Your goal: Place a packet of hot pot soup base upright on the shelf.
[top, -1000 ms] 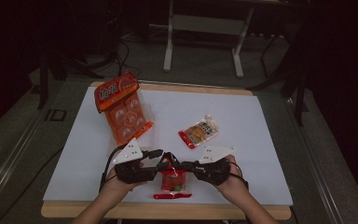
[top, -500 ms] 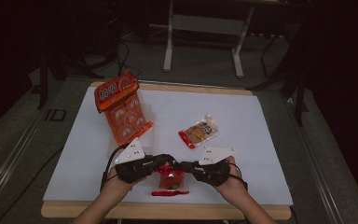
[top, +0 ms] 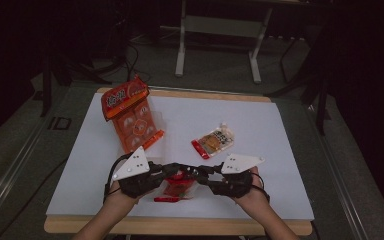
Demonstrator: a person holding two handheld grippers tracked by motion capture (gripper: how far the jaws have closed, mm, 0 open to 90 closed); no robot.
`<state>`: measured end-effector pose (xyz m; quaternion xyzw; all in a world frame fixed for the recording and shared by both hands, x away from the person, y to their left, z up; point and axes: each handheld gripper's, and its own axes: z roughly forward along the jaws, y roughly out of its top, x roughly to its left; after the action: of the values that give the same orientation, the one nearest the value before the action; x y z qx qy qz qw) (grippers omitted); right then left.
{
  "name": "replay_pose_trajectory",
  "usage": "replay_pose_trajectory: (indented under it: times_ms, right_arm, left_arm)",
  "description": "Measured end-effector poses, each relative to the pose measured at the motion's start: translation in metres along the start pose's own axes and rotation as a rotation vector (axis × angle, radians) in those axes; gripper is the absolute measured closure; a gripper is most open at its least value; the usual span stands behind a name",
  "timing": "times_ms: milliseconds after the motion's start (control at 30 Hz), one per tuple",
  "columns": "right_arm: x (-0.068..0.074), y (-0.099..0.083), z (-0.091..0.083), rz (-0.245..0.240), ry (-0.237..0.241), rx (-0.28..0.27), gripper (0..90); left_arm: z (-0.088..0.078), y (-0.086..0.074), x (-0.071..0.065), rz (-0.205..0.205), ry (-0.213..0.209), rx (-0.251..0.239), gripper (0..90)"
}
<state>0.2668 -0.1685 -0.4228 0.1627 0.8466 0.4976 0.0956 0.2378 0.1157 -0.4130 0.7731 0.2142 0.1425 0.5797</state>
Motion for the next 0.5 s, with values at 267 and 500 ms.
replay_pose_trajectory:
  times_ms: [267,500]
  right_arm:
    - [-0.009,-0.001,-0.018,0.034,-0.081,-0.086,35.2]
    - [-0.018,-0.004,-0.032,0.042,-0.121,-0.168,14.8]
  left_arm:
    - [-0.016,0.015,0.008,0.010,0.025,-0.077,88.2]
    - [-0.030,0.027,0.023,0.018,0.089,-0.124,88.0]
